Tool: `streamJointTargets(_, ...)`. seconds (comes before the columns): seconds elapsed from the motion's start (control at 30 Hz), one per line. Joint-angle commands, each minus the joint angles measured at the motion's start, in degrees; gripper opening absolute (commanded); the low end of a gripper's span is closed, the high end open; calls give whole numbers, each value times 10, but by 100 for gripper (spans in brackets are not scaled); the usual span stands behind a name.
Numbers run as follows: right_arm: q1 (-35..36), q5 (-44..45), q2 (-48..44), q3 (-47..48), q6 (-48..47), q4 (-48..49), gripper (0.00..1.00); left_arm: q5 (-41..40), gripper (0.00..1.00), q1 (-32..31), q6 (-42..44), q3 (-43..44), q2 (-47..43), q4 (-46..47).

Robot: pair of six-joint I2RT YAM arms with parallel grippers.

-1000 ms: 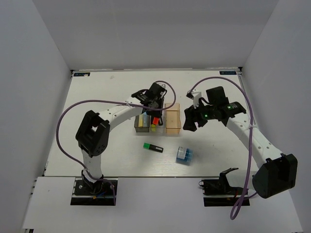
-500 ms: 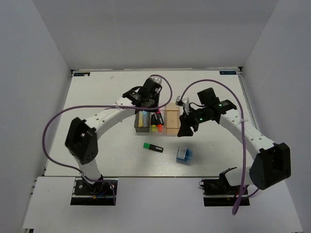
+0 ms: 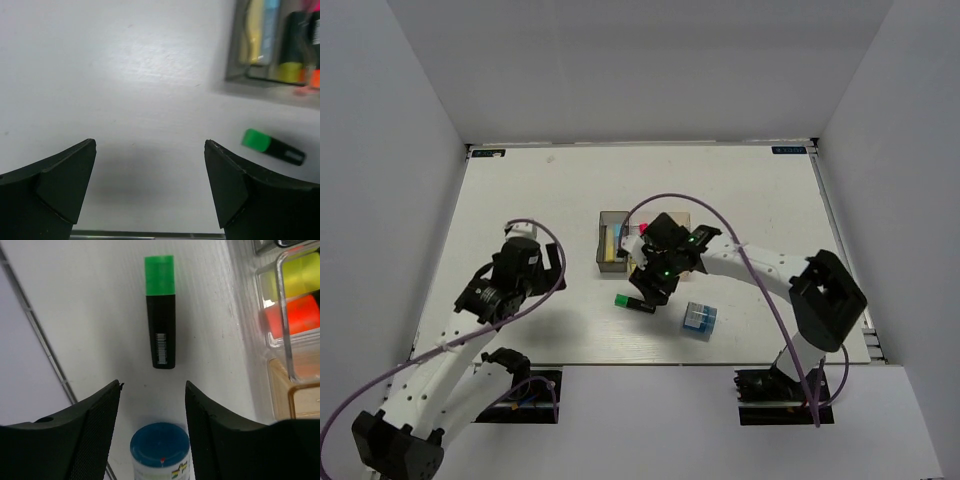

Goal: Sort the stationery into containers
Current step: Pick up the pen from the center of the board.

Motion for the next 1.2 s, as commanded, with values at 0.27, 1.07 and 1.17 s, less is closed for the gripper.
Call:
streamJointTargets(0.27, 88, 197, 109, 55, 56, 68, 58, -50, 100, 52, 42, -64, -113, -75)
streamJointTargets(1.07, 95, 102, 149, -3, 25, 60, 21, -44, 100, 53, 39, -82, -142, -67)
streamJointTargets(1.17, 98, 83, 135, 3, 17, 44, 10, -45, 100, 53, 39, -82, -147, -68)
